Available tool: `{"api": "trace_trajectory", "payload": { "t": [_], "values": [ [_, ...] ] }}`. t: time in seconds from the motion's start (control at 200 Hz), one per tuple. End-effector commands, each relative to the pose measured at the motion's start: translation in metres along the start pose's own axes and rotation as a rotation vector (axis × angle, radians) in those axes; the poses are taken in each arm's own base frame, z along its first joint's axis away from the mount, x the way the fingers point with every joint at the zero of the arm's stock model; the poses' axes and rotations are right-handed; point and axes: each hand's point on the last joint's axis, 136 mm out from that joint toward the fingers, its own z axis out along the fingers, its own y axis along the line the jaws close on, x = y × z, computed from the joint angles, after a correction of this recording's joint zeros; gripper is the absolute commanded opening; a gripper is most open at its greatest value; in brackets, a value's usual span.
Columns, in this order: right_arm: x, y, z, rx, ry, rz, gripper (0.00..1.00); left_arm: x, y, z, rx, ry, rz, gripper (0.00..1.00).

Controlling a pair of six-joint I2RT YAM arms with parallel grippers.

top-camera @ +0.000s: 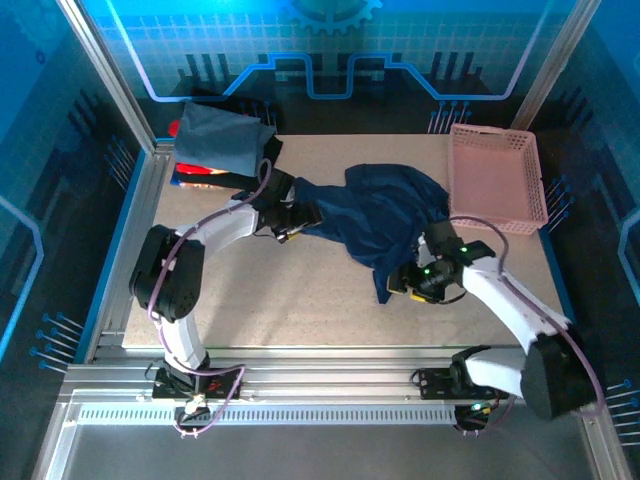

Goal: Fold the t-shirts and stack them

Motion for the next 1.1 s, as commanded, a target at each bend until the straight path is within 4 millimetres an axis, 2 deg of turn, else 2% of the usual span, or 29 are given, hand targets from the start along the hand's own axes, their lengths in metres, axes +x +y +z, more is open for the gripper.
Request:
{"api": "trace_trajectory", "payload": {
  "t": [0.0,0.115,0.225,0.26,0.275,0.365,0.44,0.515,0.6,0.665,0.75,0.9,0.965,1.0,1.046,1.096],
  "values": [
    [-0.034,0.011,0.017,-0.029,-0.095,0.031,0.59,-0.015,0.024,0.002,-0.041,0.003,-0.007,0.72],
    [-0.053,-0.002,0.035,0.057,-0.103,0.058,0.53,-0.030,0.039,0.007,-0.029,-0.015,-0.053,0.72],
    [-0.079,0.002,0.047,0.074,-0.121,0.066,0.43,-0.039,0.043,0.011,-0.004,-0.018,-0.080,0.71],
    [-0.081,0.001,0.051,0.084,-0.113,0.068,0.38,-0.040,0.043,0.012,-0.002,-0.020,-0.081,0.71],
    [-0.090,0.008,0.048,0.076,-0.129,0.060,0.36,-0.040,0.044,0.012,-0.003,-0.019,-0.082,0.71],
    [-0.102,0.014,0.043,0.110,-0.120,0.043,0.14,-0.040,0.047,0.011,-0.006,-0.017,-0.076,0.70],
    [-0.107,0.021,0.031,0.128,-0.126,0.004,0.06,-0.040,0.052,0.008,-0.008,-0.017,-0.076,0.70],
    [-0.109,0.028,0.017,0.154,-0.121,-0.037,0.02,-0.039,0.056,0.006,-0.010,-0.017,-0.079,0.70],
    [-0.115,0.036,0.009,0.173,-0.102,-0.074,0.02,-0.037,0.059,0.005,-0.006,-0.008,-0.081,0.70],
    [-0.122,0.044,0.012,0.186,-0.067,-0.108,0.03,-0.035,0.060,0.005,-0.001,0.001,-0.082,0.70],
    [-0.132,0.058,0.022,0.208,-0.019,-0.159,0.05,-0.030,0.062,0.003,-0.002,0.012,-0.080,0.69],
    [-0.146,0.091,0.057,0.244,0.074,-0.259,0.09,-0.019,0.065,0.001,0.006,0.038,-0.076,0.69],
    [-0.149,0.105,0.073,0.255,0.108,-0.296,0.16,-0.014,0.067,0.000,0.006,0.047,-0.079,0.69],
    [-0.150,0.116,0.080,0.239,0.115,-0.322,0.26,-0.012,0.067,-0.001,0.007,0.053,-0.077,0.69],
    [-0.150,0.133,0.085,0.213,0.113,-0.351,0.38,-0.009,0.069,-0.003,0.006,0.057,-0.078,0.69],
    [-0.150,0.146,0.084,0.195,0.093,-0.373,0.44,-0.007,0.069,-0.004,0.011,0.061,-0.079,0.69]
  ]
}}
